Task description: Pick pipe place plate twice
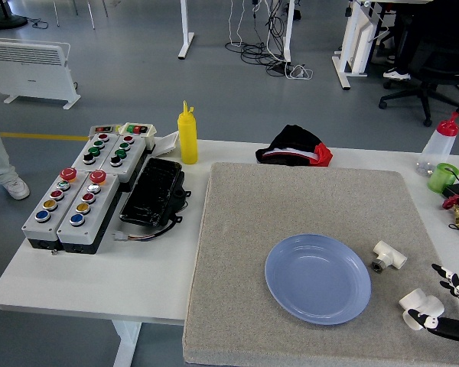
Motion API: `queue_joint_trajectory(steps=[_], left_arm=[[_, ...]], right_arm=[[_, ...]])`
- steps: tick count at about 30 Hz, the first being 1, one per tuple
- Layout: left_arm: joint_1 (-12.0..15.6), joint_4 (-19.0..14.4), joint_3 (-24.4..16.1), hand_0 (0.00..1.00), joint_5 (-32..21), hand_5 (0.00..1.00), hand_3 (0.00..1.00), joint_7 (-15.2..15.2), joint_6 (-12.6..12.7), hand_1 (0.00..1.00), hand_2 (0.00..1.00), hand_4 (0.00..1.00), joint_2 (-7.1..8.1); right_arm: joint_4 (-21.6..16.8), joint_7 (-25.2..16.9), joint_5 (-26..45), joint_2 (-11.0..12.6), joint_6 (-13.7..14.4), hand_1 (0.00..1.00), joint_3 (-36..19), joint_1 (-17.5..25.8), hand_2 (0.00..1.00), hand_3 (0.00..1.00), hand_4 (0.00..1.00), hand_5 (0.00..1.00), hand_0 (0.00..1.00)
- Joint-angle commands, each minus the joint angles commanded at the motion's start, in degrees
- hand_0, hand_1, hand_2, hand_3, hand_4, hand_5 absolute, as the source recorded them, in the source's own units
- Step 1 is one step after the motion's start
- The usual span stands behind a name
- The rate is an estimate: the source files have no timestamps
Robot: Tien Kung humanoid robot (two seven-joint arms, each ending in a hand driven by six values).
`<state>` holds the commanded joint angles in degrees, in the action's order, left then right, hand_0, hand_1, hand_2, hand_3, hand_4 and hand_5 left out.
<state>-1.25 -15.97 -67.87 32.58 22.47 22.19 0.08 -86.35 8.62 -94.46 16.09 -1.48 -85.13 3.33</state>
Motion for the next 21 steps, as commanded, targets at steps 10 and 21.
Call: queue_joint_trajectory(steps=[10,21], left_arm=[[0.0,0.0,-0.1,0.613,0.1,0.998,0.745,0.0,0.1,0.617,0.722,0.549,-0.03],[0.2,-0.1,-0.4,0.613,0.6,0.998,0.744,0.2,0.2,0.617,0.722,0.549,-0.07]], right_arm=[[-0.7,0.0,-1.6,0.2,0.3,0.807,0.3,0.3,0.87,0.874,0.915,0.407,0.837],[-3.0,-0.3,0.0,0.9,0.2,0.823,1.0,0.8,0.884,0.883,0.91,0.407,0.849]])
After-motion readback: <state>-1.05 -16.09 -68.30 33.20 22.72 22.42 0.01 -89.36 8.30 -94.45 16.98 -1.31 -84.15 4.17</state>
